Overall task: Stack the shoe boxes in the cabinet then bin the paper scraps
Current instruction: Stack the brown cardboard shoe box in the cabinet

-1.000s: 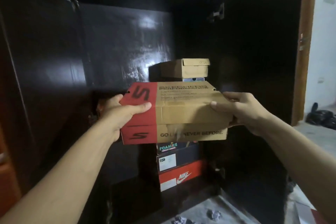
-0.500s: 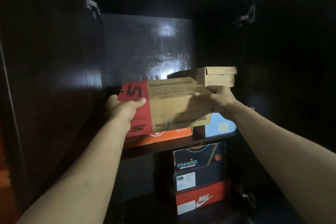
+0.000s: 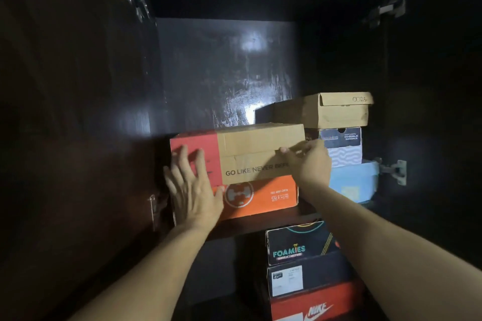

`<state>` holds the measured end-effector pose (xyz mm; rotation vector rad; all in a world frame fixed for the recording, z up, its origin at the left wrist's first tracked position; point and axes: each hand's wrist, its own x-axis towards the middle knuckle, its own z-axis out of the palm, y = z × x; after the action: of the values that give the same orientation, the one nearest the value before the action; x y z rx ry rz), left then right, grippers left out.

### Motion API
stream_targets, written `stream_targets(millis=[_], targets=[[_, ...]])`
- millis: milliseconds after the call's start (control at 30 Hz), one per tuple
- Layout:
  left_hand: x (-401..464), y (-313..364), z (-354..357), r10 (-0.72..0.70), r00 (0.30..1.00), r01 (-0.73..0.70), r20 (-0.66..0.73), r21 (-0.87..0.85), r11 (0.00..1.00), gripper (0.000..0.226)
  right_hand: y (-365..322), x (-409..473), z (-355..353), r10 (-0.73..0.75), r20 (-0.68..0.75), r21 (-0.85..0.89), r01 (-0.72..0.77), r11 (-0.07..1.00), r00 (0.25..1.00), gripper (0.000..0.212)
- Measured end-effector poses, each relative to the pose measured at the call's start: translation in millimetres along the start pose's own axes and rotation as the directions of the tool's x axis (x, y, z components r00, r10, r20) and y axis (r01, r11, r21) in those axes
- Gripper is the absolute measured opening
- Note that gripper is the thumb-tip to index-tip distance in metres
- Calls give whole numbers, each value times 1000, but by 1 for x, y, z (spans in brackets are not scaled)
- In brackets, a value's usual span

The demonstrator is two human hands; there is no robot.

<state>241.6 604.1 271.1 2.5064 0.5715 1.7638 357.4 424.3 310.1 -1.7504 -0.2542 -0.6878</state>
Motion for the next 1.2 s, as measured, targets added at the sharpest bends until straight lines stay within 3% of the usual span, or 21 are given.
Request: stream_targets(millis=[133,233,367,533,767,867,967,1033,1100,1200], targets=[[-14,-14,20,77,978,-97,193,99,990,108,22,-13,20,-154,128,-95,166,981,980,13],[-9,-20,24,49,944,-100,327,141,985,102,30,-10,26,-239,242,-122,274,954,940,28],[3,-24,27,-1,907,-56,420,125,991,96,35,1,35,-179,447,-246,313,917,876,53],[14,-25,30,-44,884,11,465,73,997,94,36,7,42,-38,535,-395,290,872,844,69],[24,-27,26,-101,838,120,537,0,993,92,42,15,46,68,649,-509,366,779,758,64],[13,-17,25,-108,812,140,574,-11,990,93,37,12,34,125,643,-541,332,773,756,69],[-1,-2,23,-72,791,153,608,-82,985,85,35,7,7,45,627,-494,353,795,778,56],[-8,17,14,-37,773,147,633,-122,982,74,28,0,-23,-6,635,-503,420,755,772,48],[-13,40,0,22,725,137,688,-175,975,60,16,-9,-63,27,647,-528,422,737,762,43],[-20,79,-19,185,565,128,804,-307,943,48,7,-20,-129,178,589,-613,292,734,789,45]])
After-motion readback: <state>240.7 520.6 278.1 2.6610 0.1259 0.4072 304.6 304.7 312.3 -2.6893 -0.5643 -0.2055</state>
